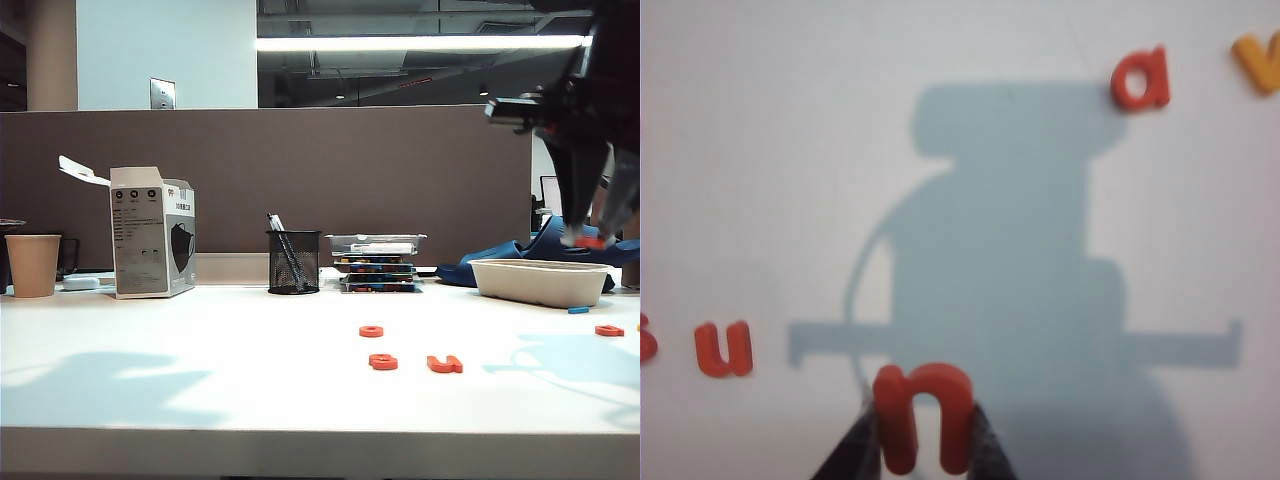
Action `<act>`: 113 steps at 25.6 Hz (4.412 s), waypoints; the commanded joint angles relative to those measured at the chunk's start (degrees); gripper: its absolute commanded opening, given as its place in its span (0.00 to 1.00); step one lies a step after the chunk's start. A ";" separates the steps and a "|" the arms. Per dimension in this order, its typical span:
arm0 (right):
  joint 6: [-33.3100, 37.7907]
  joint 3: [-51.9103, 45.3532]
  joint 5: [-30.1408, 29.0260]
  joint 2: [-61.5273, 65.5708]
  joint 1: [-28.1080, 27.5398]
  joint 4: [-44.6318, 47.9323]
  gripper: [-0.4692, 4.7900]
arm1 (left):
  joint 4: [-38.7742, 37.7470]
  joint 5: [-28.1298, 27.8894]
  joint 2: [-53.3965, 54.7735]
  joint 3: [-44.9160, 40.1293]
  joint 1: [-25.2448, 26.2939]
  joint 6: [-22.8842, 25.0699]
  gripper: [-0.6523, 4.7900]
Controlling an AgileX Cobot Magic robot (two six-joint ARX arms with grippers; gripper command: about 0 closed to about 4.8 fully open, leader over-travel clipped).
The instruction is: Select the appropriate letters from the row of letter magnets placed on the table to arrange into the word "sun".
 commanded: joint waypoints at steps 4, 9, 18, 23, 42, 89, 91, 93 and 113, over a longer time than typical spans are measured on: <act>5.38 -8.92 -2.45 -0.79 5.11 9.42 0.23 | 0.31 -0.20 -0.13 0.13 0.04 0.26 0.11; 6.40 -9.57 -3.32 2.67 6.54 16.44 0.23 | 0.17 0.07 -0.15 0.13 0.04 0.26 0.11; 6.12 -9.60 -4.81 11.45 6.58 19.32 0.23 | -1.49 0.20 -0.15 0.11 0.02 0.26 0.11; 6.19 -9.60 -4.92 12.90 6.56 19.28 0.23 | -2.19 0.20 -0.15 0.11 0.02 0.26 0.11; 6.14 -9.57 -5.01 12.90 6.54 14.38 0.38 | -2.32 0.22 -0.15 0.13 0.02 0.26 0.11; -21.42 28.59 -2.91 9.73 -10.01 1.25 0.12 | -1.36 0.17 -0.13 0.13 0.02 0.24 0.11; -22.82 28.59 -3.15 8.24 -12.59 1.57 0.08 | -1.16 0.17 -0.13 0.13 0.02 0.26 0.11; -24.22 28.59 -3.34 7.02 -15.34 1.53 0.08 | -0.57 0.22 -0.13 0.13 0.02 0.24 0.11; -26.95 28.04 -17.27 -5.66 -37.90 -0.68 0.08 | 24.37 -0.68 1.49 0.79 12.79 28.59 0.11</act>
